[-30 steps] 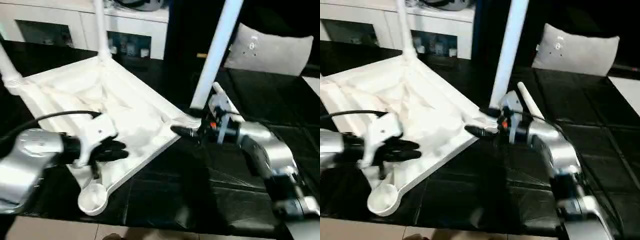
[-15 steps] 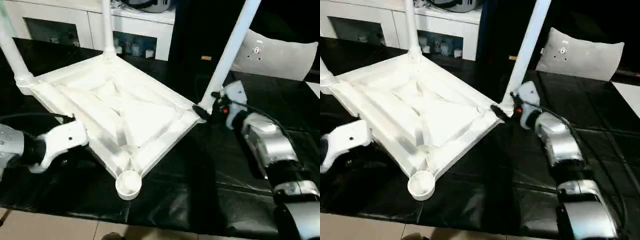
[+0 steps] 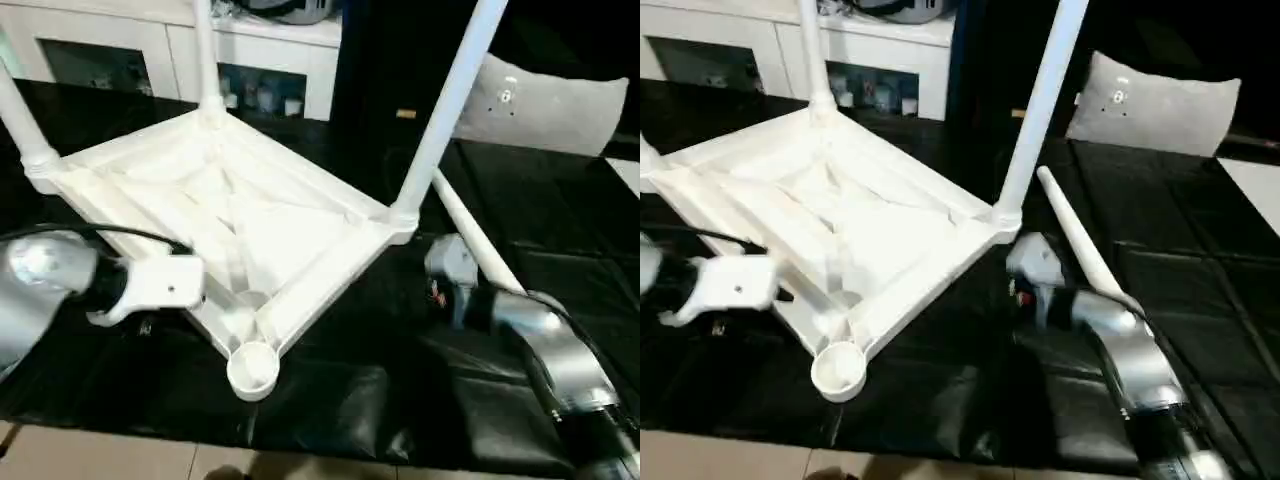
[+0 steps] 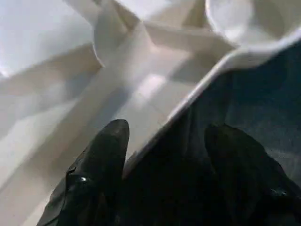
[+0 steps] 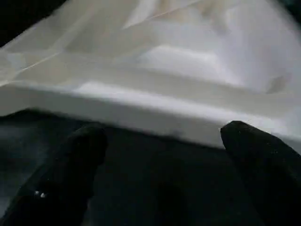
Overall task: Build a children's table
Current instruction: Rotate table base
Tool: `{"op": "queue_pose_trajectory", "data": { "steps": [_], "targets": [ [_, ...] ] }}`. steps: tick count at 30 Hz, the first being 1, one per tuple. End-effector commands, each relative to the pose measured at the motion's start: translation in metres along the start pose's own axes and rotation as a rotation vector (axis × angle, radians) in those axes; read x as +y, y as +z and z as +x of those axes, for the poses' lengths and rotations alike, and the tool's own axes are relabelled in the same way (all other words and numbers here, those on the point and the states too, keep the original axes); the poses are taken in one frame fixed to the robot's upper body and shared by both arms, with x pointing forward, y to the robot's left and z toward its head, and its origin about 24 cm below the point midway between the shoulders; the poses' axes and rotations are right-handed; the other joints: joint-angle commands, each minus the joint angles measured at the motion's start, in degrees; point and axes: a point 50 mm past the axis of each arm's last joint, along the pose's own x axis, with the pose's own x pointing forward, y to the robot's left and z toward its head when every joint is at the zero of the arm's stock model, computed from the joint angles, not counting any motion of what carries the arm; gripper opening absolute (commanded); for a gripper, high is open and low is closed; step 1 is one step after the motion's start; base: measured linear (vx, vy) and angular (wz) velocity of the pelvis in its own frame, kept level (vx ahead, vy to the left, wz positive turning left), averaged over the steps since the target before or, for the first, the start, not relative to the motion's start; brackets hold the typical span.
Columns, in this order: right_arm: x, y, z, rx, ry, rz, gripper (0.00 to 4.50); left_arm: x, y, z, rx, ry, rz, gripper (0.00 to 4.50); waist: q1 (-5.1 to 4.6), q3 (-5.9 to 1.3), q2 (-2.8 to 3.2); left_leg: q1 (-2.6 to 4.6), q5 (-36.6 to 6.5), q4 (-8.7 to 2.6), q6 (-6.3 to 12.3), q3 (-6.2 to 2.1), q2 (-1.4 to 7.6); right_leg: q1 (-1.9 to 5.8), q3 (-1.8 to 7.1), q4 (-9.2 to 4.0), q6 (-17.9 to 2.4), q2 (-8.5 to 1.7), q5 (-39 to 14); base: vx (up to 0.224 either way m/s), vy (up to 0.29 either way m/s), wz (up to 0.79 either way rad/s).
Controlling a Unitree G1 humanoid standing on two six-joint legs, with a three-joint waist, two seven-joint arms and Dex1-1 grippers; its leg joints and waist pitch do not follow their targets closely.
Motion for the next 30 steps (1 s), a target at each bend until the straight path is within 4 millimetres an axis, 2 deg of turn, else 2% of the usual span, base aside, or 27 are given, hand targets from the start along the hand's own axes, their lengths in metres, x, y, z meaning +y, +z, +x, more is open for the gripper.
{"op": "queue_pose_trajectory", "data": {
  "steps": [1,2,3,4,5,9,10,11,13,15,17,18,20,22,27,30],
  "targets": [
    [0.009,0.007,-0.005,0.000,0.055,-0.006,4.50,0.006,0.004,0.008,-0.004,-0.021,0.051,2.90,-0.19,-3.63,2.27,1.39,-15.5,-4.63,-2.75,-1.02,2.73,1.89,2.90,-4.31,-11.0,-4.38,-9.7,0.000,0.000,0.00],
    [0.009,0.007,-0.006,0.001,0.059,-0.005,4.50,0.007,0.004,0.009,-0.006,-0.022,0.052,2.90,-0.03,-3.57,2.04,1.54,-15.6,-4.58,-2.55,-0.90,2.70,1.86,2.91,-4.47,-11.0,-4.24,-9.8,0.000,0.000,0.00],
    [0.014,0.007,-0.007,0.007,0.080,0.000,4.50,0.009,0.004,0.011,-0.008,-0.027,0.057,2.90,-0.01,-3.52,2.02,1.37,-15.4,-4.70,-2.41,-1.01,2.73,2.05,2.91,-4.39,-11.2,-4.39,-9.8,0.000,0.000,0.00],
    [0.019,0.008,-0.009,0.018,0.107,0.008,4.50,0.012,0.004,0.014,-0.016,-0.036,0.057,2.90,-0.03,-3.49,2.37,1.44,-15.7,-4.66,-2.38,-0.95,2.69,1.99,2.94,-4.54,-11.2,-4.33,-10.0,0.000,0.000,0.00],
    [0.024,0.008,-0.011,0.028,0.135,0.015,4.50,0.014,0.004,0.017,-0.017,-0.042,0.060,2.63,0.07,-3.54,2.26,1.49,-15.8,-4.60,-2.23,-1.02,2.71,2.08,2.94,-4.52,-11.2,-4.40,-10.1,0.000,0.000,0.00],
    [0.036,0.007,-0.020,0.105,0.209,0.022,4.50,0.021,0.005,0.027,-0.023,-0.057,0.097,2.41,0.09,-3.50,2.24,1.25,-15.0,-4.60,-1.65,-1.09,2.76,2.23,2.96,-4.60,-11.2,-4.51,-10.1,0.000,0.000,0.00],
    [0.036,0.007,-0.022,0.119,0.204,0.012,4.50,0.021,0.005,0.028,-0.019,-0.061,0.090,2.41,0.16,-3.62,2.80,1.45,-15.2,-4.49,-1.84,-1.12,2.78,2.14,2.99,-4.46,-11.4,-4.62,-10.2,0.000,0.000,0.00],
    [0.036,0.007,-0.023,0.126,0.199,0.007,4.50,0.022,0.004,0.030,-0.014,-0.066,0.087,2.14,0.11,-3.59,2.56,1.40,-15.5,-4.47,-1.88,-1.07,2.76,2.15,2.98,-4.60,-11.4,-4.70,-10.9,0.000,0.000,0.00],
    [0.035,0.008,-0.024,0.134,0.185,0.006,4.50,0.024,0.003,0.031,-0.006,-0.067,0.088,2.04,0.07,-3.45,2.46,1.36,-16.0,-4.57,-1.93,-1.12,2.84,2.07,2.98,-4.75,-11.3,-4.80,-12.7,0.000,0.000,0.00],
    [0.035,0.009,-0.026,0.142,0.171,0.009,4.50,0.027,0.003,0.033,-0.013,-0.074,0.071,1.80,0.23,-3.55,2.63,1.62,-16.3,-4.48,-2.05,-1.09,2.86,1.94,3.03,-4.93,-11.1,-4.85,-14.4,0.000,0.000,0.00],
    [0.036,0.011,-0.025,0.148,0.169,0.011,4.50,0.029,0.004,0.034,-0.033,-0.082,0.052,1.64,0.25,-3.48,2.62,1.57,-16.2,-4.57,-2.10,-1.11,2.84,1.95,3.03,-4.99,-10.9,-4.78,-14.8,0.000,0.000,0.00],
    [0.036,0.011,-0.025,0.149,0.169,0.012,4.50,0.029,0.005,0.035,-0.041,-0.086,0.049,1.49,0.28,-3.60,2.43,1.68,-16.1,-4.51,-2.05,-1.08,2.93,1.86,3.04,-4.94,-10.9,-4.86,-14.6,0.000,0.000,0.00],
    [0.037,0.011,-0.025,0.153,0.170,0.012,4.50,0.029,0.006,0.036,-0.039,-0.099,0.047,1.38,0.37,-3.56,2.61,1.59,-16.0,-4.53,-2.06,-1.12,2.95,1.86,3.03,-4.92,-11.1,-4.95,-14.7,0.000,0.000,0.00],
    [0.037,0.011,-0.024,0.157,0.171,0.011,4.50,0.029,0.006,0.037,-0.035,-0.110,0.051,1.22,0.35,-3.60,2.49,1.44,-15.4,-4.55,-1.90,-1.16,2.95,1.97,2.98,-4.83,-11.0,-4.97,-14.2,0.000,0.000,0.00],
    [0.036,0.011,-0.024,0.174,0.177,0.002,4.50,0.026,0.008,0.043,0.007,-0.165,0.079,0.90,0.14,-3.84,2.30,1.13,-12.4,-4.33,-1.18,-1.07,2.88,2.32,2.95,-4.38,-11.8,-4.97,-9.6,0.000,0.000,0.00],
    [0.036,0.011,-0.023,0.186,0.179,-0.006,4.50,0.025,0.007,0.046,0.056,-0.188,0.110,0.74,0.12,-3.75,2.23,1.15,-12.3,-4.30,-0.91,-1.03,2.87,2.31,2.94,-4.48,-11.7,-4.96,-10.0,0.000,0.000,0.00]
  ]
}}
